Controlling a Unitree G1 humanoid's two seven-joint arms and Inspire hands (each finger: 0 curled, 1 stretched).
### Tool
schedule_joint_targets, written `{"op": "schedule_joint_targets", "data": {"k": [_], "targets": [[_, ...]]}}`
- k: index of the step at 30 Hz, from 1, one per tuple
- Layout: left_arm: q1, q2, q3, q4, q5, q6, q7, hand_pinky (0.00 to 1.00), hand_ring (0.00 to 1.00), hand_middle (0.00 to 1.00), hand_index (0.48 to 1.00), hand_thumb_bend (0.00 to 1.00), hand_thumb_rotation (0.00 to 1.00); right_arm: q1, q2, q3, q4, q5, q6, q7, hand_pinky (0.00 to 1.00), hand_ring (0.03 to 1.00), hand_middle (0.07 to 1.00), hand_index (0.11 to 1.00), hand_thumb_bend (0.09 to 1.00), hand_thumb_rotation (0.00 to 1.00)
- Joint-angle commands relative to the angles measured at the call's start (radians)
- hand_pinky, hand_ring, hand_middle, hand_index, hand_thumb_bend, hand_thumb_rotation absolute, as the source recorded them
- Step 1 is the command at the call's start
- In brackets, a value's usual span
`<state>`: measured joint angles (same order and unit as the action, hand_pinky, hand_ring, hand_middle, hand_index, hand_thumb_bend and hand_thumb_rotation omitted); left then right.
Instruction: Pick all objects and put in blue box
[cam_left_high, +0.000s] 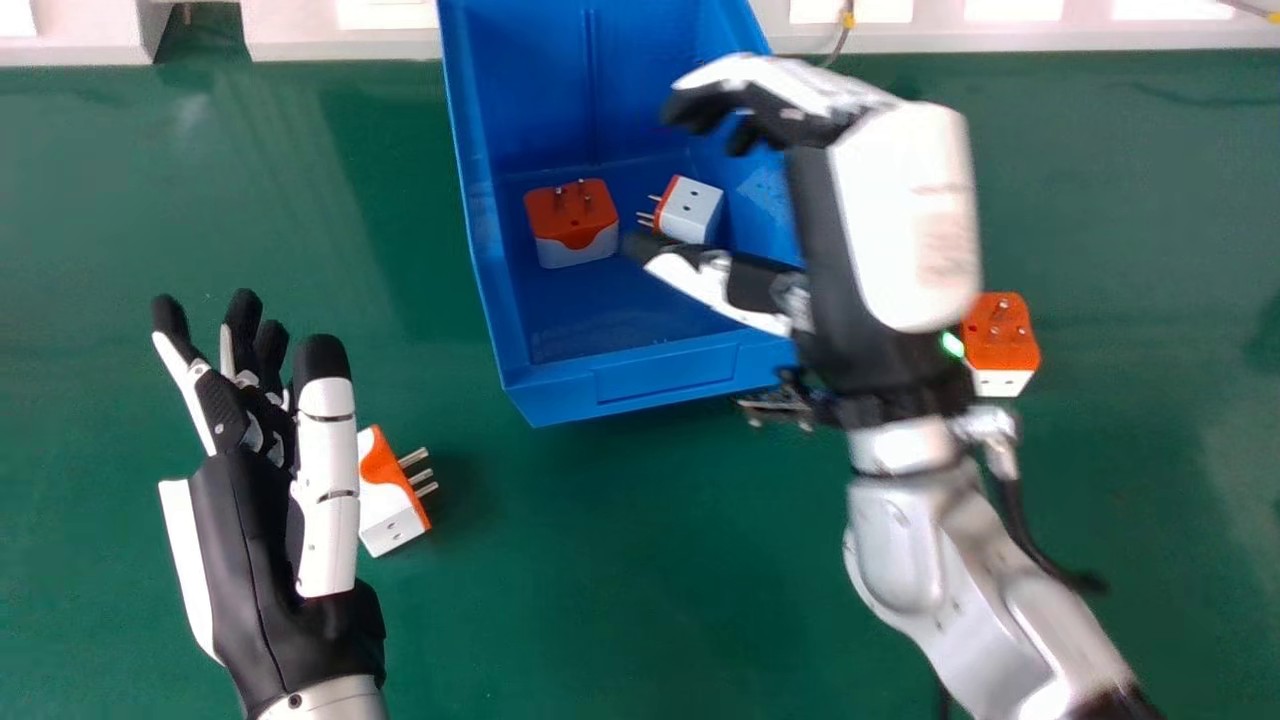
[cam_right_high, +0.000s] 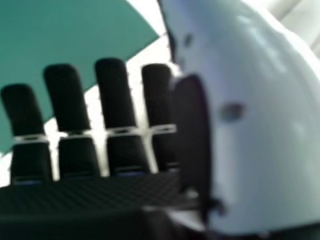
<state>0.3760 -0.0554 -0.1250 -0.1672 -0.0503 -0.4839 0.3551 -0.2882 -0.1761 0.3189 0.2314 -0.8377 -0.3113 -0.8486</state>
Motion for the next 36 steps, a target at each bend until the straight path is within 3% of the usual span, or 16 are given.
{"op": "schedule_joint_targets", "data": {"k": [1,3,7,11,17,18,20,22,30,33,36], "targets": [[-0.005,-0.076,-0.012,-0.027,-0.002,-0.007,-0.004,0.94,0.97,0.98,0.973,0.56,0.70,0.040,-0.014,-0.047,-0.064,-0.007,0.021,-0.040,0.48,0.421,0.497,0.530,0.518,0.00],[-0.003,-0.077,-0.013,-0.028,0.000,-0.006,-0.006,0.94,0.98,0.98,0.974,0.56,0.70,0.076,-0.029,-0.088,-0.067,-0.002,0.038,-0.068,0.47,0.420,0.497,0.529,0.518,0.00],[-0.001,-0.080,-0.015,-0.028,-0.006,-0.006,-0.010,0.94,0.98,0.98,0.975,0.54,0.71,0.113,-0.046,-0.150,-0.046,0.043,0.044,-0.067,0.49,0.541,0.481,0.510,0.529,0.00],[0.001,-0.078,-0.015,-0.029,0.003,-0.002,-0.007,0.94,0.97,0.98,0.971,0.55,0.72,0.126,-0.057,-0.197,-0.049,0.084,0.054,-0.037,0.46,0.538,0.474,0.515,0.529,0.00],[0.004,-0.079,-0.015,-0.028,-0.005,-0.006,-0.009,0.93,0.97,0.98,0.968,0.56,0.71,0.127,-0.067,-0.220,-0.057,0.095,0.102,0.019,0.45,0.546,0.478,0.512,0.529,0.00],[0.003,-0.080,-0.015,-0.028,-0.006,-0.006,-0.009,0.94,0.97,0.98,0.968,0.56,0.71,0.126,-0.070,-0.220,-0.065,0.095,0.138,0.063,0.46,0.553,0.479,0.511,0.530,0.00],[0.002,-0.080,-0.015,-0.027,-0.008,-0.004,-0.009,0.94,0.97,0.98,0.966,0.56,0.71,0.119,-0.079,-0.215,-0.083,0.101,0.222,0.188,0.47,0.578,0.629,0.656,0.717,0.03],[0.001,-0.082,-0.015,-0.027,-0.010,-0.002,-0.008,0.93,0.97,0.98,0.965,0.57,0.71,0.103,-0.096,-0.206,-0.094,0.097,0.315,0.327,0.49,0.602,0.734,0.738,0.784,0.04],[-0.004,-0.084,-0.014,-0.026,-0.006,-0.004,-0.002,0.93,0.97,0.97,0.964,0.57,0.70,-0.018,-0.178,-0.103,-0.060,0.021,0.583,0.754,0.50,0.706,0.877,0.823,0.874,0.09],[-0.006,-0.082,-0.015,-0.025,-0.009,-0.007,-0.007,0.93,0.97,0.98,0.968,0.56,0.71,-0.056,-0.183,-0.067,-0.017,0.015,0.616,0.806,0.50,0.701,0.885,0.827,0.891,0.09],[-0.010,-0.083,-0.011,-0.024,-0.003,-0.008,-0.002,0.93,0.97,0.98,0.969,0.56,0.70,-0.081,-0.185,-0.041,0.030,0.019,0.615,0.812,0.54,0.732,0.893,0.825,0.916,0.12]]}}
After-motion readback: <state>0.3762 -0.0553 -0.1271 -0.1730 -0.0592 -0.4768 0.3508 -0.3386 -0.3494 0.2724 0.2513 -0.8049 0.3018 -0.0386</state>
